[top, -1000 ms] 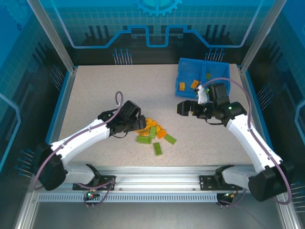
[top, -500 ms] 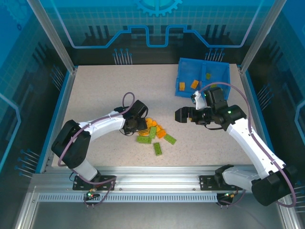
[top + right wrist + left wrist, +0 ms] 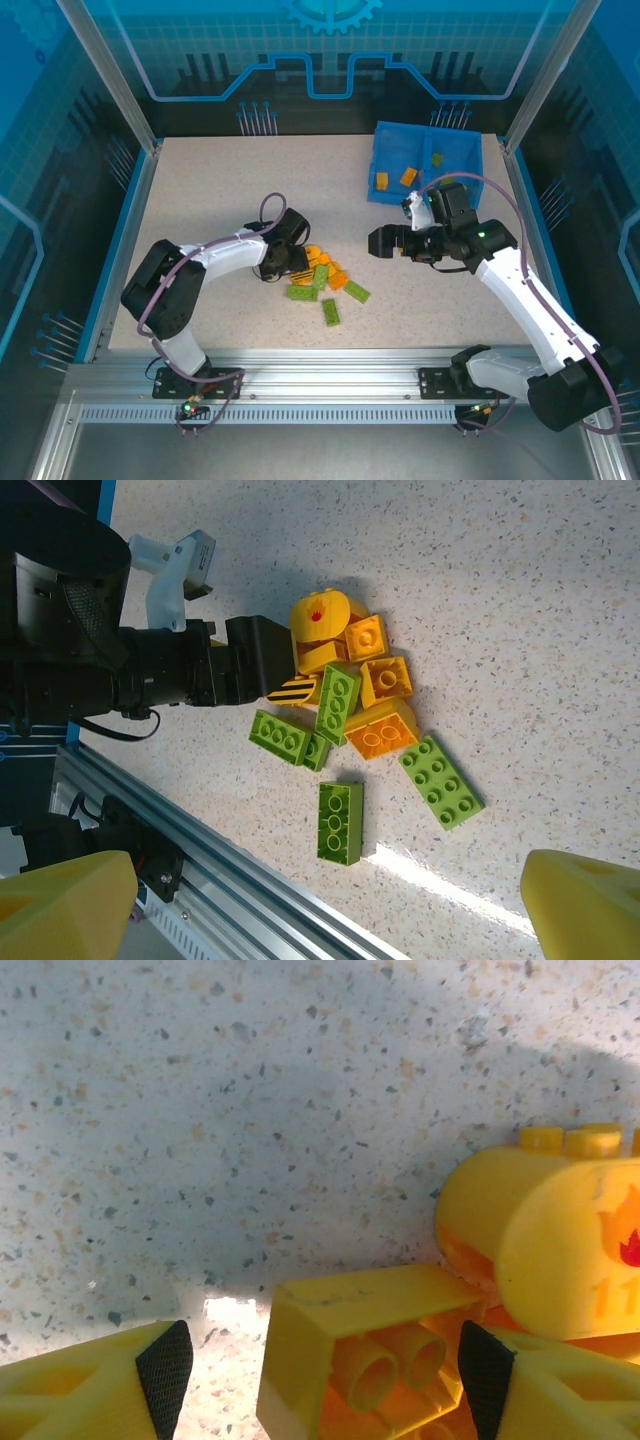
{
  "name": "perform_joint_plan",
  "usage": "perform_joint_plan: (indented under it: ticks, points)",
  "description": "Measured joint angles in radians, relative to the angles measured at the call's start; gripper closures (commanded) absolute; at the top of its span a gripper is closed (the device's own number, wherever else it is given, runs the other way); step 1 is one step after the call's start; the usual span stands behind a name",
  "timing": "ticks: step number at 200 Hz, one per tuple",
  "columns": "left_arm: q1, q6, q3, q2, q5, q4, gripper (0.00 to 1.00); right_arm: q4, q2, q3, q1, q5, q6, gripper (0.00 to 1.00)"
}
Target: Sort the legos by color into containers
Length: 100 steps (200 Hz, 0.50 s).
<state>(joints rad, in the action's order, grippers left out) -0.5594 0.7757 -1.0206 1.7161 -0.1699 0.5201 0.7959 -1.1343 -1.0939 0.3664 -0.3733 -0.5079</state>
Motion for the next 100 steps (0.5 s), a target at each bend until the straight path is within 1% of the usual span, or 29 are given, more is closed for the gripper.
perform_joint_plan:
  ticks: [21,44,75,100]
  points:
    - [0.001,-0.006,0.0,0.003,0.003,-0.005,0.25,0.0,0.0,0.0,0.0,0.003,-0.002,0.0]
    - [0.001,-0.018,0.001,0.01,0.002,-0.016,0.35,0.0,-0.001,0.0,0.0,0.003,-0.009,0.0]
    - [0.002,-0.018,0.002,0.026,0.004,-0.04,0.45,0.0,-0.006,-0.002,0.0,0.006,-0.016,0.0]
    - [0.001,-0.021,0.003,0.029,0.003,-0.039,0.57,0.001,-0.006,-0.005,0.002,0.008,-0.016,0.0]
